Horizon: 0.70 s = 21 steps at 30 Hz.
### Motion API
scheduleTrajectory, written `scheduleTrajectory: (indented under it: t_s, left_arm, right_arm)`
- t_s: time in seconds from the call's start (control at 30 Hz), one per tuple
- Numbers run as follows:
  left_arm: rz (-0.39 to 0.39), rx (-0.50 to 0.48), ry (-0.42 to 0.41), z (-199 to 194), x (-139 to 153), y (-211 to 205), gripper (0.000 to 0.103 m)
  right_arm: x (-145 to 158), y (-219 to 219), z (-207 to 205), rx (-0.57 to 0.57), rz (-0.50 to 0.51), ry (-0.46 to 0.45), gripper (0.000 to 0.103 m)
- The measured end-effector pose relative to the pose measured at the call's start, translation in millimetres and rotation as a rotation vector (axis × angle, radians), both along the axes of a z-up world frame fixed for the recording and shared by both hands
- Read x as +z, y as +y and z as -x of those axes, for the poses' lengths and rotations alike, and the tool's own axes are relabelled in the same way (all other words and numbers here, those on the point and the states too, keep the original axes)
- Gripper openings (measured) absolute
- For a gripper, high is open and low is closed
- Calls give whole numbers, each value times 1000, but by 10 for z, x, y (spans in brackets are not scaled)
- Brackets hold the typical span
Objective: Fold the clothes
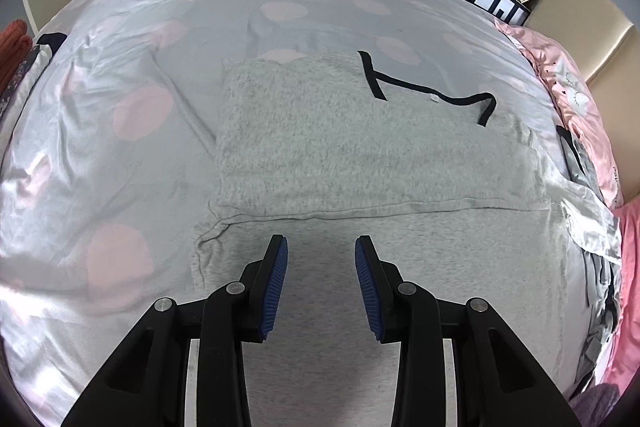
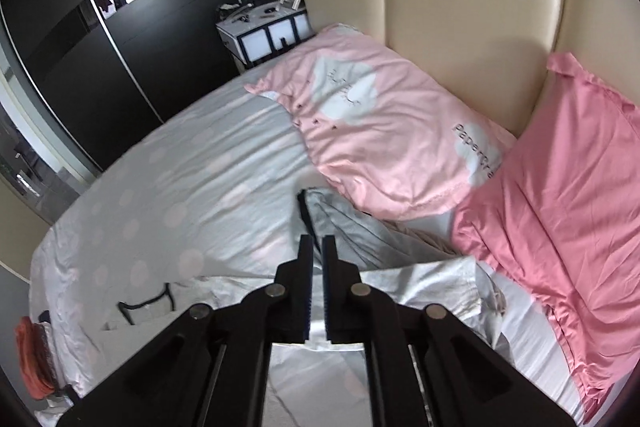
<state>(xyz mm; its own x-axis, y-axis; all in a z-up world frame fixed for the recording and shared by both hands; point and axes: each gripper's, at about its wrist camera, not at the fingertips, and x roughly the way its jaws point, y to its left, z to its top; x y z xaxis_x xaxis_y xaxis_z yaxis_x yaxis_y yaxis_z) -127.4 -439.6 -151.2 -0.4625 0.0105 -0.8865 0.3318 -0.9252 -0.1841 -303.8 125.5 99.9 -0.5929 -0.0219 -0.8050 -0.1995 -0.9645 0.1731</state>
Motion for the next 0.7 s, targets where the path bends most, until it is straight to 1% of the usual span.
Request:
scheduleTrajectory:
  t_s: [0.07,0.1,0.13,0.17,0.23,0.3,0.43,0.5,0.57,0.6,0.7]
  left_arm:
    - [-5,6,4,-13,10,-21,37]
    - [-8,9,6,-20,15,-32,37]
    - [-10,12,8,-23,18,-39,37]
    - [-10,15,7,-19,15,-36,37]
    - [-7,21,3,2,0,-18,37]
    - [0,25,0,36,-15,10,37]
    - [27,16,3,117,-23,99,37]
    - [55,9,6,157,-18,152,37]
    - [78,2,16,195,-10,190,37]
    - [87,-1,21,209,-9,202,37]
    - [103,-1,25,239,-31,218,37]
  right_arm:
    - [-209,170,-39,-25,9,-32,16]
    - [-334,300,-65,-43,22,-52,24]
    - [-460,430,-90,-61,35,-71,27]
    - [-600,585,-118,-88,56,-93,27]
    - [-903,916,-186,-141,111,-142,32]
    - [-1197,1224,-277,-206,153,-176,33]
    - [-1772,1747,-457,-310,274,-247,33]
    - [-1981,1936,-527,-354,328,-263,34]
    - [-2146,2082,-564,-385,361,-280,37]
    - [-2208,2133,-570,-394,374,-288,39]
    - [-2404,2231,-594,-410,446,-295,39]
